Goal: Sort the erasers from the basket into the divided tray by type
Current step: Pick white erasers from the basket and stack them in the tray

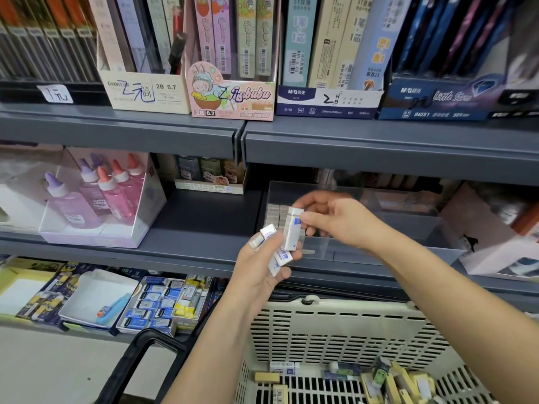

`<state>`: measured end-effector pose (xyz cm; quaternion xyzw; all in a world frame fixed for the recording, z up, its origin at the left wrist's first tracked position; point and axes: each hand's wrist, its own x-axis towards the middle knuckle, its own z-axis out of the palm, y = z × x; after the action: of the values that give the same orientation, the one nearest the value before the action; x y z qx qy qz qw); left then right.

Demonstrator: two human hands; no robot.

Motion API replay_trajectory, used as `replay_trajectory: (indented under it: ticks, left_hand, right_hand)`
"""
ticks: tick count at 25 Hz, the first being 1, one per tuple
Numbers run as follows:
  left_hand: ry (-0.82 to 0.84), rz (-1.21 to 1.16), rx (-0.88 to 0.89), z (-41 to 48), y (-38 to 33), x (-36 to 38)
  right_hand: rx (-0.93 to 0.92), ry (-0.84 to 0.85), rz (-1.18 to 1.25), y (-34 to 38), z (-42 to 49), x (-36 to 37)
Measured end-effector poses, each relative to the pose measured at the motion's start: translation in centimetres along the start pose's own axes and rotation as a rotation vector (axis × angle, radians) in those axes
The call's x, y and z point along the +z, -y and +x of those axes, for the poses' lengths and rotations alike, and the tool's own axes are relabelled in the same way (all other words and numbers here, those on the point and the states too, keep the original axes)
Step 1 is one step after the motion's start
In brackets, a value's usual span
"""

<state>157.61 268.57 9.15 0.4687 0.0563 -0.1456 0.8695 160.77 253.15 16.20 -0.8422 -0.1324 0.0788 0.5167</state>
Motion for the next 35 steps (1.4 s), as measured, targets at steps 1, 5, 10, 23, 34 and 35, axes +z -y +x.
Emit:
replay_trajectory:
  ticks: [1,5,10,23,34,35]
  left_hand:
    - [0.01,-0.004,0.013,0.0,0.1,0.0]
    - [-0.015,0.081,0.101,0.1,0.7,0.1]
    - [-0.129,0.163,0.165,0.3,0.9,0.1]
    - [-0.184,0.093,0.099,0.5,0.3,-0.1]
    - [-0.056,0.168,0.092,0.0,0.6,0.2]
    - [-0.037,0.189,0.083,-0.1,0.7,0.3]
  right_hand:
    - [0.016,-0.004,0.024,-0.2,-0.2,-0.2]
    - [0.08,-0.037,0.092,-0.3,-0.9,-0.6]
    - [0.058,-0.133,-0.155,-0.1,-1.2,-2.1]
    - [0.106,-0.062,-0.688,-4.2,0.6,-0.4]
    - [-0.053,-0.139,-0.45,-1.5,-0.7,0.4]
    - [-0.066,-0.096,-0.421,-1.2,-0.8,0.6]
